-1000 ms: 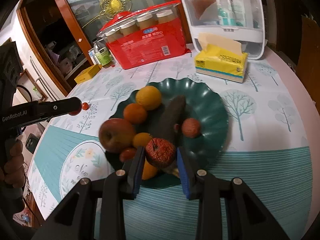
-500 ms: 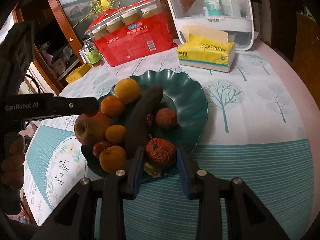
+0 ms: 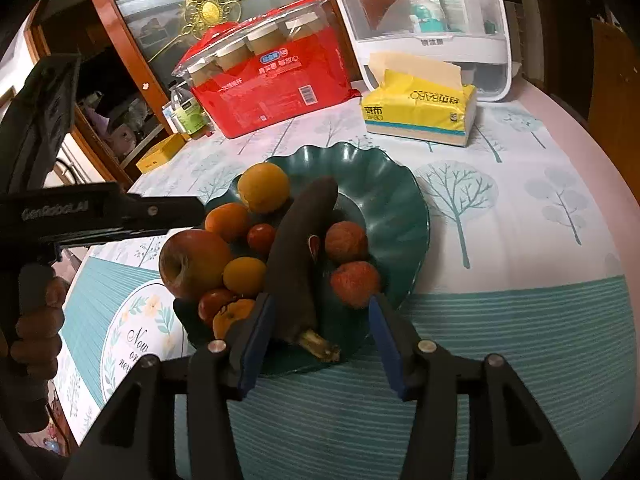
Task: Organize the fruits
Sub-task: 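Open the left tool to drop the tomato while the right tool releases the wrinkled fruit onto the plate, then move the open left tool to the loose cherry tomato on the cloth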
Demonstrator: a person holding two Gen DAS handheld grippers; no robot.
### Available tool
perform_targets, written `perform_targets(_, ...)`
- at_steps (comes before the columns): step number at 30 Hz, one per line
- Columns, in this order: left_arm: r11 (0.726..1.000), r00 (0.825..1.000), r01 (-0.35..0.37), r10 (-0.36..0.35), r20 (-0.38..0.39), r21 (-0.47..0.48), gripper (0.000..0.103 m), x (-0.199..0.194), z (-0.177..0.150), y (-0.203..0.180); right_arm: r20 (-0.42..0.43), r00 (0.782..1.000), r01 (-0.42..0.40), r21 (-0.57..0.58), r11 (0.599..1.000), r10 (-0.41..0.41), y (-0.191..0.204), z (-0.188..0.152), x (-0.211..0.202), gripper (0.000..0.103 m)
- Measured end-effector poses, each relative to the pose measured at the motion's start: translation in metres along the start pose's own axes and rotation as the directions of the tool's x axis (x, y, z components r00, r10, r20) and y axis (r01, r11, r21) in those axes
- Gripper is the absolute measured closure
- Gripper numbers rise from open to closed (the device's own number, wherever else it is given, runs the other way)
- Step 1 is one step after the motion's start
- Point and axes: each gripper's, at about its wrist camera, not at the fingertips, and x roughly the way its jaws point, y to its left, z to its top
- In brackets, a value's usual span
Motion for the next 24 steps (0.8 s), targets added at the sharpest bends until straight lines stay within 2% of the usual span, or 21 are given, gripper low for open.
perform_targets(2,1.0,1.0,-0.004,0.004,0.0,-0.01,0.039,-0.005,-0.003,0.005,0.0,1.0,0.009,0.008,1.0,-0.009,0.001,0.0,-0.002,0.046)
perform_targets(13,0.994,0.999,-0.041,0.04,-0.011,-0.103,0.031,-0.034,-0.037,0.053,-0.048,0.998,0.037,0.096,0.995,-0.032,0.014,-0.005,-0.011,0.043)
perform_targets(19,0.986,0.997,-0.074,0.071,-0.026,-0.152,0.028,-0.048,-0.051,0.091,-0.051,0.996,0.073,0.097,0.993,-0.068,0.034,-0.012,-0.017,0.04)
perform_targets(24,0.985,0.997,-0.083,0.081,-0.021,-0.153,0.028,-0.064,-0.056,0.123,-0.052,0.993,0.108,0.106,0.988,-0.103,0.055,-0.017,-0.018,0.04)
